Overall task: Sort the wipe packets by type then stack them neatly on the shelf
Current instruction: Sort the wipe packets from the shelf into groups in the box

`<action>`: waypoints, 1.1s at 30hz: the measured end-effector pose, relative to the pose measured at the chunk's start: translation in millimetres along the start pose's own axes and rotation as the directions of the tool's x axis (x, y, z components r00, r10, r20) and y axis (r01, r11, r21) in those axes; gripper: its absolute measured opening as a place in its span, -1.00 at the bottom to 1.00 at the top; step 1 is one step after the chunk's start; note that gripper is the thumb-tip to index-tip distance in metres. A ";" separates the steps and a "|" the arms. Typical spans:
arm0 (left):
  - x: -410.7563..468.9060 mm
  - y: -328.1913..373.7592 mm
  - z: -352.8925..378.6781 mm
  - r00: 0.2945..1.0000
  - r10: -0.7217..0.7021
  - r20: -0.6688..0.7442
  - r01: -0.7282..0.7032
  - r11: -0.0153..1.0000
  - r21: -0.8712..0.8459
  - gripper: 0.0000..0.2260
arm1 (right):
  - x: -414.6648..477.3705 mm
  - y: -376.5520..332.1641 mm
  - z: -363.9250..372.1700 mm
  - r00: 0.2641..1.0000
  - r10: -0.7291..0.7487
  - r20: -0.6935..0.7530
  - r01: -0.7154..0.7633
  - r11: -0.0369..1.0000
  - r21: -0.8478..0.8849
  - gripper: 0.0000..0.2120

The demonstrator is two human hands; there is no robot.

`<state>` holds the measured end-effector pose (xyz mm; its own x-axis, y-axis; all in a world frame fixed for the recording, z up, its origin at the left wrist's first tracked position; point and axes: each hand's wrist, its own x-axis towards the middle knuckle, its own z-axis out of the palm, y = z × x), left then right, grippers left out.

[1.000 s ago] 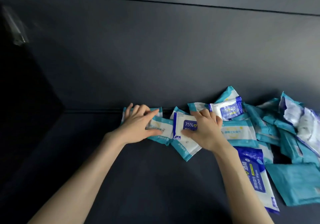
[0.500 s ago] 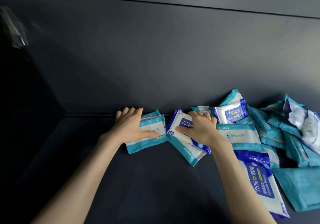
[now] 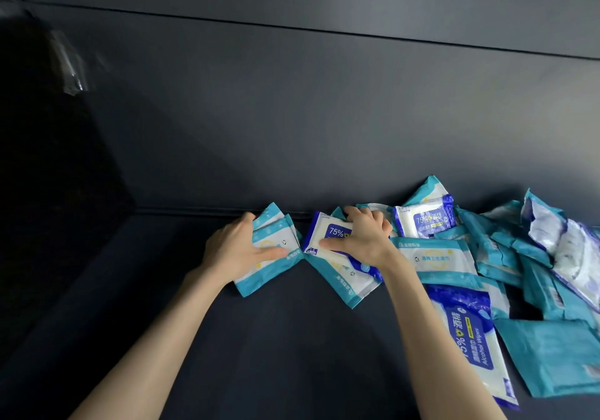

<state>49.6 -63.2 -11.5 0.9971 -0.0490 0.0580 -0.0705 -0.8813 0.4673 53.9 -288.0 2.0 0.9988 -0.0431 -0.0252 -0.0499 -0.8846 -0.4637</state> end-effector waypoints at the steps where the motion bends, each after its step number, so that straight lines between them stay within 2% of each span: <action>1: -2.1 -0.6 -0.1 1.000 -0.011 -0.021 0.011 1.000 0.001 -0.42 | 0.3 -0.7 -1.0 1.000 -0.006 0.001 0.006 1.000 0.021 -0.31; 4: -8.9 -3.0 -2.4 0.997 -0.032 -0.069 0.031 0.999 -0.027 -0.44 | -2.5 -1.8 -1.8 0.999 -0.043 -0.002 0.043 0.997 0.068 -0.48; 6: -13.7 -4.8 -5.0 0.995 -0.043 -0.089 0.040 0.998 -0.040 -0.43 | -4.5 -2.1 -1.3 0.998 -0.064 0.015 0.063 0.994 0.089 -0.52; 10: -24.1 -7.2 -8.8 0.989 -0.099 -0.107 0.085 0.989 -0.124 -0.46 | -7.5 -10.0 -1.3 0.993 -0.121 0.001 0.119 0.978 0.169 -0.49; 14: -34.1 -10.4 -10.7 0.975 -0.187 -0.119 0.138 0.933 -0.331 -0.48 | -9.8 -23.3 3.3 0.984 -0.162 -0.078 0.178 0.934 0.311 -0.41; 16: -40.1 -11.5 -11.9 0.965 -0.230 -0.128 0.147 0.874 -0.462 -0.48 | -10.6 -27.6 4.9 0.981 -0.149 -0.126 0.187 0.903 0.388 -0.43; 19: -49.1 -6.8 -16.1 0.954 -0.270 -0.128 0.126 0.751 -0.648 -0.64 | -14.5 -32.1 0.3 0.961 -0.138 -0.239 0.244 0.830 0.502 -0.66; 22: -57.0 6.7 -22.1 0.964 -0.237 -0.123 0.068 0.664 -0.745 -0.72 | -22.3 -36.3 -10.2 0.926 -0.082 -0.369 0.302 0.747 0.592 -0.74; 24: -62.0 18.3 -25.6 0.966 -0.225 -0.128 0.033 0.597 -0.801 -0.74 | -32.4 -41.6 -22.9 0.913 -0.038 -0.406 0.328 0.663 0.674 -0.77; 27: -73.6 37.9 -31.6 0.973 -0.207 -0.097 0.005 0.445 -0.896 -0.79 | -54.4 -49.2 -40.8 0.922 -0.004 -0.388 0.337 0.504 0.795 -0.79; 31: -101.7 62.3 -40.1 0.995 -0.095 0.007 0.031 0.249 -0.968 -0.70 | -87.8 -49.6 -44.1 0.943 0.061 -0.328 0.278 0.404 0.872 -0.79; 33: -118.7 68.7 -40.3 0.998 -0.032 0.058 0.063 0.199 -0.978 -0.67 | -107.8 -48.9 -36.1 0.964 0.095 -0.250 0.204 0.343 0.917 -0.81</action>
<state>-74.7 -99.0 49.2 0.9988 -0.0476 -0.0081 0.0211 0.2812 0.9594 -51.2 -256.9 59.4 0.9583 -0.2413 0.1530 0.1844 0.1134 -0.9763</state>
